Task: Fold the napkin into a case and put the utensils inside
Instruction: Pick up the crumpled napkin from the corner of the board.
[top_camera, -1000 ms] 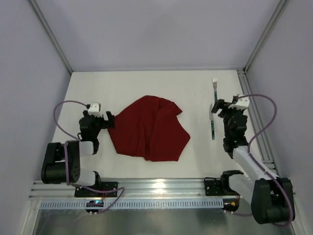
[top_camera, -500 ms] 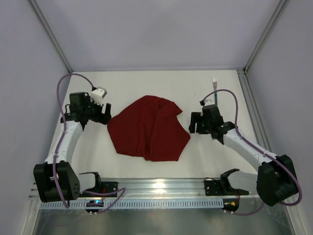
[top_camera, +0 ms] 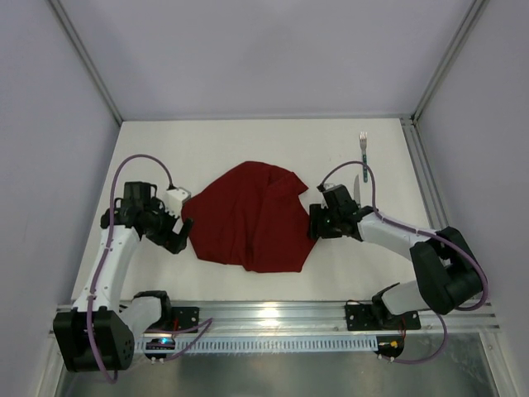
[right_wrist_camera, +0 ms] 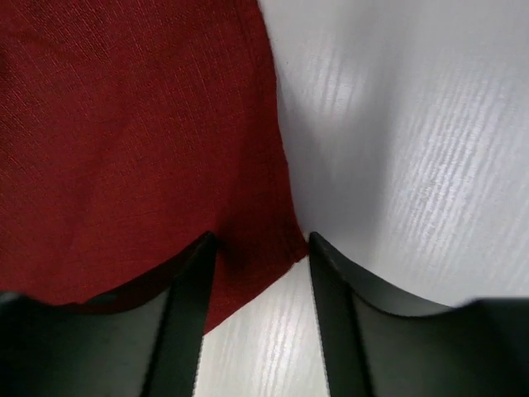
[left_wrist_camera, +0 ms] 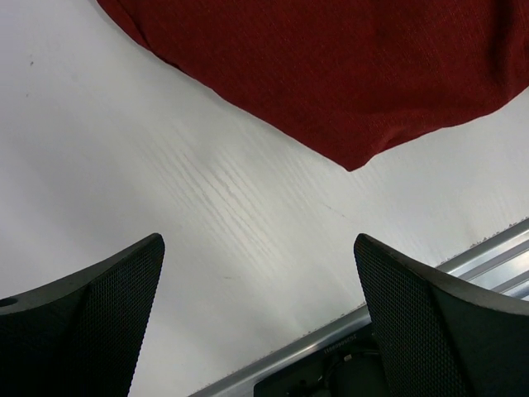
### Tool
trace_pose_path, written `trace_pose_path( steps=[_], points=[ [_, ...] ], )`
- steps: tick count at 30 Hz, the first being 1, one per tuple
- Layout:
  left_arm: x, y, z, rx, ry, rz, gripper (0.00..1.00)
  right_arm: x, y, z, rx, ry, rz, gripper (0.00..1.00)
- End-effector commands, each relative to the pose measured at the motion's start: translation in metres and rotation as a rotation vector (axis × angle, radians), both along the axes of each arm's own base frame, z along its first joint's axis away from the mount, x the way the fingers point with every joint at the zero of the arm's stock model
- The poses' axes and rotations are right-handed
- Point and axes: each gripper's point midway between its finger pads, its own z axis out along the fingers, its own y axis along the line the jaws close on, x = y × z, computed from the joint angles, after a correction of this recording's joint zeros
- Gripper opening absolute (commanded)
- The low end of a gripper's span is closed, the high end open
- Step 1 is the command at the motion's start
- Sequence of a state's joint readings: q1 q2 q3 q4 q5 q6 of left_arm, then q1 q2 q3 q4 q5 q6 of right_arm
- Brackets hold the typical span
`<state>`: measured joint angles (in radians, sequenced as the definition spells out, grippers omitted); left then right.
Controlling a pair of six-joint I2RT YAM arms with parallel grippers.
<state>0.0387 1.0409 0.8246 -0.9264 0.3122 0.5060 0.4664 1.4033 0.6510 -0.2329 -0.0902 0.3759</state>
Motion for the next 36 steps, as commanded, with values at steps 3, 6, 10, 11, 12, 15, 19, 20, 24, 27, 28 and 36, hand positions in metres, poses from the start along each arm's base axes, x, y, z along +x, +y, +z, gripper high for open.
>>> trace_pose_path(
  steps=[3,6,10,11,12,15,19,20,24,27,28,36],
  points=[
    [-0.012,0.003,0.002,0.016,0.028,0.01,0.99,0.009,0.026,0.012,0.049,-0.003,0.053,0.26],
    [-0.014,0.004,0.006,0.019,0.032,0.028,0.99,0.007,0.058,0.053,0.047,-0.046,0.143,0.05],
    [-0.001,0.015,0.02,0.069,-0.02,0.093,0.99,-0.003,0.142,0.14,0.17,-0.182,0.346,0.04],
    [0.009,0.023,0.03,0.094,-0.067,0.136,0.98,-0.007,0.177,0.182,0.246,-0.253,0.428,0.04],
    [0.015,0.026,0.036,0.11,-0.095,0.147,0.98,-0.01,0.191,0.21,0.295,-0.301,0.462,0.04],
    [0.034,0.033,0.074,0.1,-0.215,0.207,0.97,-0.011,0.234,0.297,0.498,-0.423,0.554,0.04],
    [0.048,0.04,0.126,0.093,-0.349,0.251,0.97,0.025,0.244,0.387,0.633,-0.644,0.426,0.04],
    [0.05,0.04,0.135,0.092,-0.37,0.249,0.98,0.035,0.241,0.4,0.648,-0.676,0.389,0.04],
    [0.058,0.028,0.156,0.034,-0.42,0.195,0.99,0.092,0.202,0.384,0.68,-0.642,0.162,0.04],
    [0.051,-0.003,0.143,-0.087,-0.37,0.057,0.99,0.128,0.166,0.338,0.749,-0.543,-0.015,0.04],
    [0.048,-0.009,0.128,-0.117,-0.321,0.039,0.99,0.134,0.154,0.304,0.705,-0.5,-0.066,0.04],
    [0.009,-0.066,0.016,0.099,-0.051,-0.3,0.99,0.145,0.103,0.212,0.588,-0.423,-0.218,0.04]
  ],
)
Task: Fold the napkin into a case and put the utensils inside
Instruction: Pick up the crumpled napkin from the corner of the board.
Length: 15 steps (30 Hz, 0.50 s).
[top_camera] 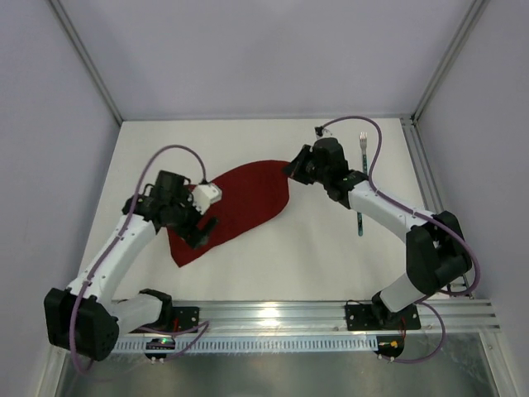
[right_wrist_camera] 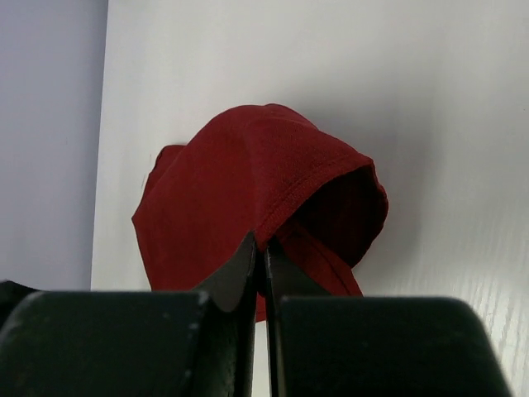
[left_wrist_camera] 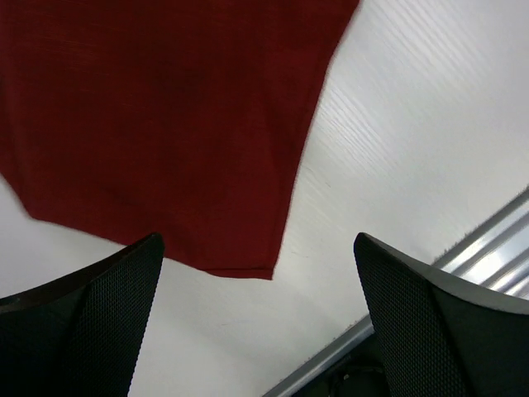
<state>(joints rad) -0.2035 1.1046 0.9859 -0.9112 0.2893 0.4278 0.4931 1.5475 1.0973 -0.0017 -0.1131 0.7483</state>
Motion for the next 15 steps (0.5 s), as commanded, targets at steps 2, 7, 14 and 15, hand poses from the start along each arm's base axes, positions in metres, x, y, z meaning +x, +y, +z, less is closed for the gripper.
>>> trace_pose_path(
  steps=[2,7,14,15],
  points=[
    [-0.03,-0.005,-0.044,0.215,0.047,-0.181,0.98,0.008,-0.003,0.031,0.058,-0.119,-0.036,0.04],
    [-0.035,0.02,-0.062,0.365,0.02,-0.207,0.95,0.003,-0.006,0.018,0.019,-0.11,-0.019,0.04],
    [-0.066,0.033,-0.106,0.42,0.158,-0.306,0.96,0.0,-0.006,0.011,0.012,-0.101,-0.004,0.04],
    [-0.068,0.034,-0.11,0.424,0.172,-0.306,0.95,0.0,-0.006,0.013,0.013,-0.106,-0.005,0.04]
  ],
)
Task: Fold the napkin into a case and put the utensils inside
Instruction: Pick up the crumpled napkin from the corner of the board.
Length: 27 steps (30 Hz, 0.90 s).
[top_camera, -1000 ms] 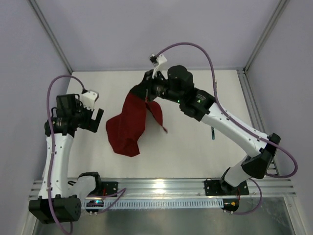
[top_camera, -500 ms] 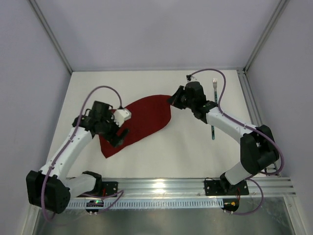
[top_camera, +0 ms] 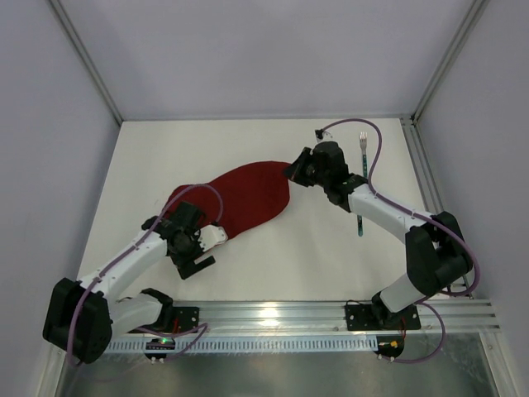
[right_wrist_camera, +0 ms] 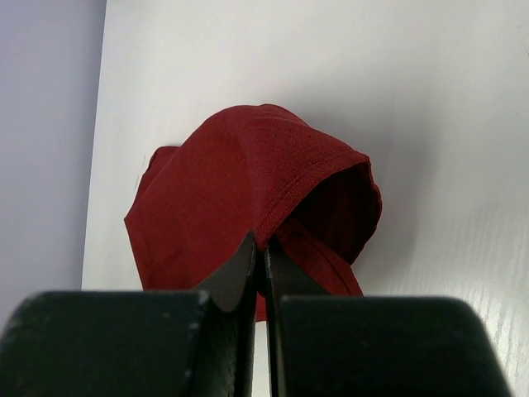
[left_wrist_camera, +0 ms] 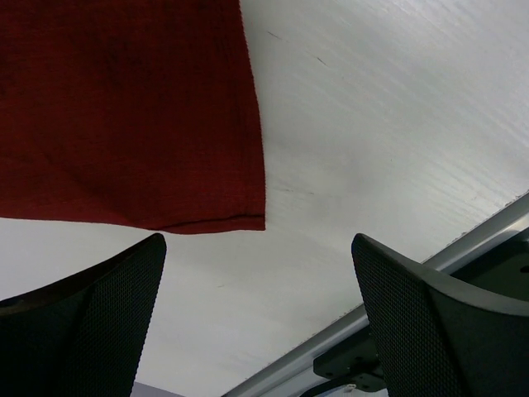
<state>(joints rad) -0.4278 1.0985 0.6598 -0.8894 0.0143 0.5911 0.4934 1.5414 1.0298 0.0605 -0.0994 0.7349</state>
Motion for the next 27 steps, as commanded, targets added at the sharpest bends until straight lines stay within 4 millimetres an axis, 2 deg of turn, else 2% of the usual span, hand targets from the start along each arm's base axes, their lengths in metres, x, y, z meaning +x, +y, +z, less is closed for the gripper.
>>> trace_pose_path(
  steps=[1,6,10,18,24,27],
  points=[
    [-0.002,0.002,-0.011,0.018,0.028,-0.044,0.95,0.003,-0.001,0.029,0.025,-0.095,0.003,0.04],
    [0.005,-0.001,-0.016,0.014,0.002,-0.035,0.94,-0.001,-0.002,0.029,0.025,-0.096,0.007,0.04],
    [0.001,-0.002,-0.023,0.002,0.042,-0.044,0.84,-0.005,0.0,0.033,0.037,-0.107,0.028,0.04],
    [0.012,0.004,-0.03,0.022,0.025,-0.017,0.82,-0.01,-0.002,0.039,0.036,-0.127,0.041,0.04],
    [0.013,0.01,-0.039,0.005,0.078,-0.002,0.79,-0.012,-0.003,0.041,0.03,-0.135,0.049,0.04],
    [0.014,0.016,-0.045,-0.012,0.121,0.04,0.72,-0.014,-0.003,0.044,0.037,-0.143,0.055,0.04]
  ],
)
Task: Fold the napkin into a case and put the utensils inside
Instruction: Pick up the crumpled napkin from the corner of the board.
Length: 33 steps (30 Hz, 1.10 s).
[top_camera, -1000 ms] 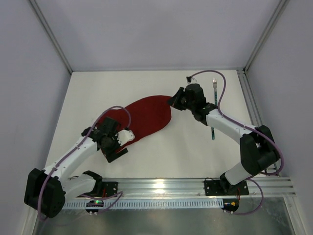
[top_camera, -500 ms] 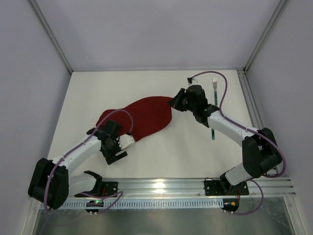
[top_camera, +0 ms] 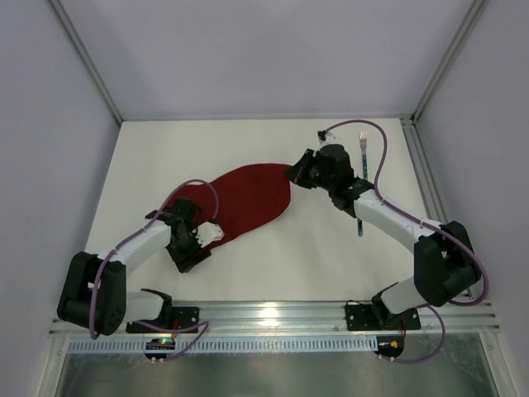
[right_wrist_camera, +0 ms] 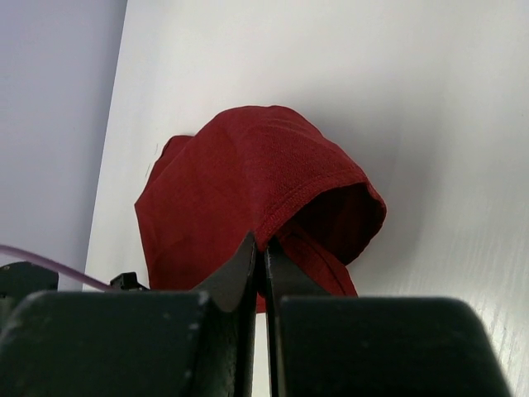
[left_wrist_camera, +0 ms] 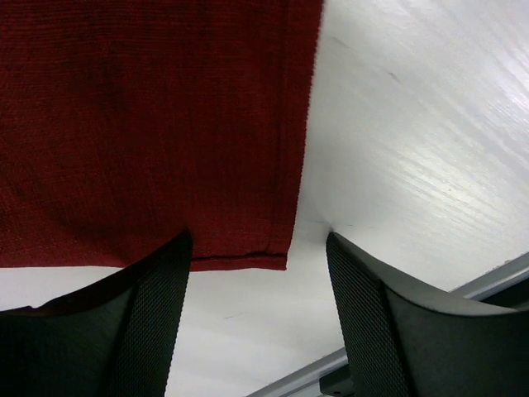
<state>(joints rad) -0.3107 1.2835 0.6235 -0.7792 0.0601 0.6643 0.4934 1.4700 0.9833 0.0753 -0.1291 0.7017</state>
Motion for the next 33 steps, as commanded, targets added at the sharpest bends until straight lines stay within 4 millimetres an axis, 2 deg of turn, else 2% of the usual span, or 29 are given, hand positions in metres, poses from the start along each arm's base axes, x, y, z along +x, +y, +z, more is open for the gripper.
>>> trace_pose_path(
  steps=[1,3,6,7,8,9,12,13,15,17,18,19,20,21,22,23,24,25,26,27,28,29,31,32,33],
  points=[
    [0.009,0.003,-0.009,-0.026,0.02,0.011,0.67,-0.001,0.0,0.032,0.034,-0.098,0.016,0.04],
    [0.007,0.006,-0.013,-0.027,0.048,0.027,0.61,-0.002,-0.001,0.034,0.03,-0.105,0.016,0.04],
    [0.005,0.001,-0.016,-0.052,0.069,0.027,0.44,-0.003,-0.001,0.035,0.033,-0.107,0.02,0.04],
    [0.007,-0.001,-0.016,-0.059,0.06,0.03,0.31,-0.003,-0.001,0.035,0.032,-0.108,0.022,0.04],
    [0.008,-0.001,-0.016,-0.06,0.055,0.042,0.22,-0.003,-0.001,0.035,0.03,-0.111,0.023,0.04],
    [0.011,-0.001,-0.014,-0.061,0.038,0.049,0.03,-0.003,-0.001,0.038,0.029,-0.12,0.025,0.04],
    [0.028,0.0,-0.005,-0.053,-0.053,0.101,0.0,-0.007,-0.003,0.046,0.017,-0.132,0.029,0.04],
    [0.037,-0.001,0.006,-0.065,-0.115,0.116,0.0,-0.007,-0.005,0.049,-0.002,-0.146,0.028,0.04],
    [0.052,-0.002,0.03,-0.085,-0.212,0.172,0.0,-0.011,-0.005,0.059,-0.024,-0.159,0.038,0.04],
    [0.072,0.0,0.079,-0.116,-0.389,0.223,0.0,-0.018,-0.007,0.085,-0.039,-0.211,0.058,0.04],
    [0.077,-0.001,0.099,-0.143,-0.448,0.26,0.0,-0.026,-0.006,0.089,-0.056,-0.209,0.078,0.04],
    [0.081,-0.002,0.121,-0.17,-0.505,0.282,0.0,-0.034,-0.008,0.106,-0.052,-0.243,0.09,0.04],
    [0.084,-0.001,0.162,-0.201,-0.565,0.301,0.0,-0.041,-0.009,0.121,-0.069,-0.265,0.11,0.04],
    [0.084,0.0,0.18,-0.214,-0.58,0.324,0.0,-0.049,-0.008,0.132,-0.073,-0.285,0.128,0.04],
    [0.082,0.001,0.196,-0.227,-0.594,0.345,0.0,-0.056,-0.009,0.145,-0.074,-0.309,0.141,0.04],
    [0.072,0.003,0.209,-0.226,-0.589,0.349,0.0,-0.066,-0.015,0.176,-0.069,-0.378,0.142,0.04],
    [0.074,0.003,0.245,-0.255,-0.661,0.348,0.0,-0.08,-0.015,0.18,-0.085,-0.371,0.162,0.04],
    [0.07,0.003,0.261,-0.268,-0.682,0.353,0.0,-0.087,-0.018,0.191,-0.09,-0.393,0.166,0.04],
    [0.066,0.004,0.276,-0.279,-0.704,0.357,0.0,-0.102,-0.025,0.217,-0.075,-0.444,0.168,0.04],
    [0.056,0.006,0.304,-0.296,-0.745,0.355,0.0,-0.114,-0.029,0.22,-0.079,-0.435,0.185,0.04],
    [0.05,0.008,0.317,-0.307,-0.767,0.359,0.0,-0.122,-0.032,0.227,-0.069,-0.443,0.192,0.04],
    [0.037,0.011,0.341,-0.325,-0.823,0.36,0.0,-0.14,-0.041,0.241,-0.044,-0.461,0.202,0.04],
    [0.025,0.02,0.363,-0.322,-0.892,0.381,0.0,-0.157,-0.05,0.247,-0.025,-0.466,0.208,0.04],
    [0.019,0.023,0.373,-0.327,-0.917,0.387,0.0,-0.171,-0.058,0.251,-0.013,-0.475,0.212,0.04],
    [0.012,0.026,0.377,-0.323,-0.921,0.393,0.0,-0.18,-0.061,0.254,0.007,-0.472,0.216,0.04]
  ],
)
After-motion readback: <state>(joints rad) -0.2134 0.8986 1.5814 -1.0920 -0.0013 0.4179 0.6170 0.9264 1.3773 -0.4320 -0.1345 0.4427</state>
